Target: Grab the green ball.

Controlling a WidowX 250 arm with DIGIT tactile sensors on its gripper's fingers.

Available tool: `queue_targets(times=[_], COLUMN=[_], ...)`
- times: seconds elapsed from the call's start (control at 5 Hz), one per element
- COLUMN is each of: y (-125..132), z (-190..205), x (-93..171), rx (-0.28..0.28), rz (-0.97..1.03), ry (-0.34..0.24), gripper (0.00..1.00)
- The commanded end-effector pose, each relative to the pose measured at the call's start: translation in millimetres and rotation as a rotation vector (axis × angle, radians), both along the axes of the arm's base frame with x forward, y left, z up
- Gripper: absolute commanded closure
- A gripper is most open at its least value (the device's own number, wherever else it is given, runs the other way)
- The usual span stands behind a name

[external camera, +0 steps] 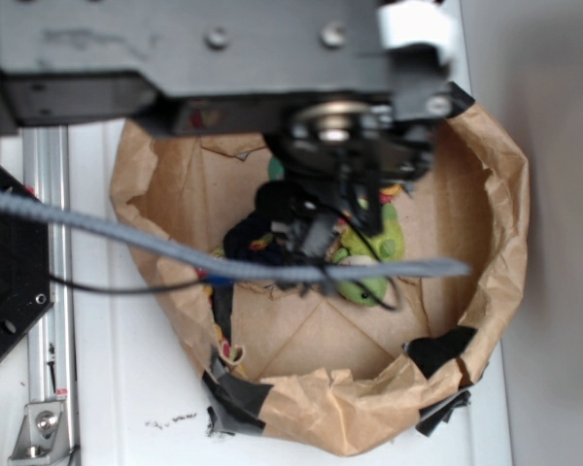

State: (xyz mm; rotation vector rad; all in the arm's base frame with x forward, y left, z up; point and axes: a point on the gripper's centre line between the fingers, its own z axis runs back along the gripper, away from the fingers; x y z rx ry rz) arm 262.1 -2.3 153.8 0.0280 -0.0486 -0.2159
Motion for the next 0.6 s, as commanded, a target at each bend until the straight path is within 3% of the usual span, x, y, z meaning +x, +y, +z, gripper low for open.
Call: queue_targets(times=[0.0, 0.4], y=[-33, -29], z=[57, 47], x=[-14, -17], rx=[-0.010, 0.006], rz=[0.316, 0.355], ry=[-0.145, -0.164], gripper=[1.00, 1.00])
